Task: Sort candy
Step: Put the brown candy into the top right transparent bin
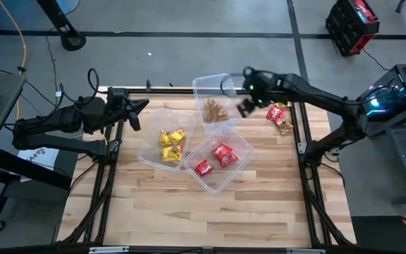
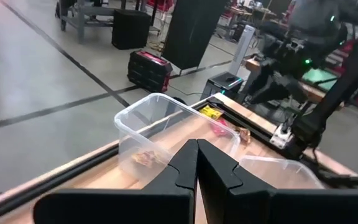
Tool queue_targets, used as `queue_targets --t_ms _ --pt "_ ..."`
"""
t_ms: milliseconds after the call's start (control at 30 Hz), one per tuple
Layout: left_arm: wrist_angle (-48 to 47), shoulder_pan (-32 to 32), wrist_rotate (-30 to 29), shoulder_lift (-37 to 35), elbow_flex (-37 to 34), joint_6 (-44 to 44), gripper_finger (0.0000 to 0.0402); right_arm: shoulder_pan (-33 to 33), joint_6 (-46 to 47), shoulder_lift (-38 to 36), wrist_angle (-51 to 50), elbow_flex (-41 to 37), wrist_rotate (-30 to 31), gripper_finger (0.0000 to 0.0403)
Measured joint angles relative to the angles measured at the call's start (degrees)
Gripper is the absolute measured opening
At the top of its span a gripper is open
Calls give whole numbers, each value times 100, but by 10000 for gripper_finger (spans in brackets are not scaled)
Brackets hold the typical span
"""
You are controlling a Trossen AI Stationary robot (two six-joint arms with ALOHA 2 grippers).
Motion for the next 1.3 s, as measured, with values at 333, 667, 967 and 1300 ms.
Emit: queue_targets --t_ms 333,667,967,1300 --pt "-7 0 -9 2 0 377 0 -407 1705 2 -1399 -1781 646 200" --pt "-35 0 -22 5 0 379 0 -1606 1959 6 532 -4091 449 199" --pt "-37 0 -139 54 0 287 0 -2195 1962 6 2466 -5039 447 199" --pt "-35 0 -177 66 0 71 0 -1466 1277 -589 2003 -5135 -95 18"
